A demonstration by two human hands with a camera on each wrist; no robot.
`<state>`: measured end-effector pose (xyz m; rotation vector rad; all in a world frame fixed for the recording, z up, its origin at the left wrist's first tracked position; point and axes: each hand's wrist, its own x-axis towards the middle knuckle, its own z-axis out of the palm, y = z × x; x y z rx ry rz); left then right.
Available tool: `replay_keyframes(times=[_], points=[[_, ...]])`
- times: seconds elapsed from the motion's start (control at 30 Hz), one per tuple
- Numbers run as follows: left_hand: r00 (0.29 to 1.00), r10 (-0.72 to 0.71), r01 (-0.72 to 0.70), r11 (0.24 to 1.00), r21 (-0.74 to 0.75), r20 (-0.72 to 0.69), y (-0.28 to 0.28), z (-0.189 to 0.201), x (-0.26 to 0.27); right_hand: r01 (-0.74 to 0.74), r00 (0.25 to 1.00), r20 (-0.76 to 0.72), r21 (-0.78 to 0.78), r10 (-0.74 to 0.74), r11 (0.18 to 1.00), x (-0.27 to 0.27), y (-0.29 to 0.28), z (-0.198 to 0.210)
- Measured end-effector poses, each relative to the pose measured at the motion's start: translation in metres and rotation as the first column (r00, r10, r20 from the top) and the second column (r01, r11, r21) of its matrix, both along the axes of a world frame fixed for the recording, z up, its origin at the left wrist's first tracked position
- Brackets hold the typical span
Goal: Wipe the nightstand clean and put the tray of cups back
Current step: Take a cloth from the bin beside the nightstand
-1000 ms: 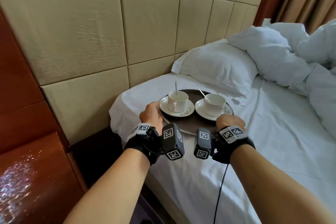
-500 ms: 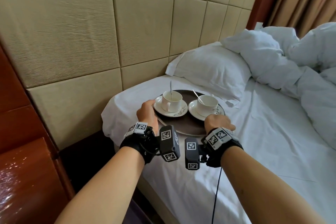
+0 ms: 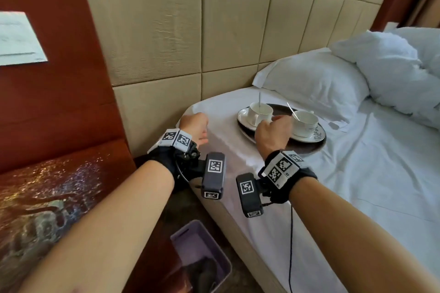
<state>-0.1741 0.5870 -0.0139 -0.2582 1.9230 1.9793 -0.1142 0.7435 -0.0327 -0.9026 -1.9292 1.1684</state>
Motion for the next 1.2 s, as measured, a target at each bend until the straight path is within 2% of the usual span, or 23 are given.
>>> replay_keyframes(times=[0.13,0.27,0.4,0.6,0.7,0.8,0.87,0.97,1.2], points=[[0.999,0.027,-0.028,0.999,-0.033,-0.026,-0.061,0.001,0.024,-0.228,0.973,-0.024,0.015,0.229,0.973,-0.004,-0.052,0.0],[0.986,0.147,-0.15,0.988,-0.038,-0.073,-0.132,0.008,0.043,-0.391,0.92,0.054,0.075,0.388,0.917,-0.002,-0.114,-0.005],[0.947,0.294,-0.302,0.953,-0.038,-0.131,-0.204,0.017,0.064,-0.515,0.853,0.108,0.029,0.51,0.856,-0.002,-0.179,-0.006],[0.868,0.468,-0.486,0.868,-0.096,-0.166,-0.293,0.016,0.099,-0.626,0.771,0.092,-0.073,0.63,0.776,0.014,-0.257,0.012],[0.841,0.518,-0.537,0.836,-0.113,-0.157,-0.317,0.003,0.115,-0.736,0.659,0.125,-0.095,0.741,0.67,0.026,-0.284,0.004],[0.817,0.541,-0.574,0.794,-0.198,-0.198,-0.32,-0.011,0.126,-0.864,0.466,0.235,-0.085,0.853,0.496,0.037,-0.302,-0.011],[0.825,0.519,-0.564,0.783,-0.261,-0.224,-0.314,-0.018,0.129,-0.894,0.401,0.292,-0.082,0.868,0.44,0.043,-0.305,-0.019],[0.864,0.456,-0.502,0.811,-0.299,-0.214,-0.298,-0.022,0.131,-0.872,0.436,0.297,-0.096,0.85,0.481,0.045,-0.293,-0.022],[0.881,0.412,-0.466,0.841,-0.275,-0.232,-0.242,-0.035,0.117,-0.704,0.655,0.226,-0.164,0.721,0.691,0.046,-0.208,-0.031]])
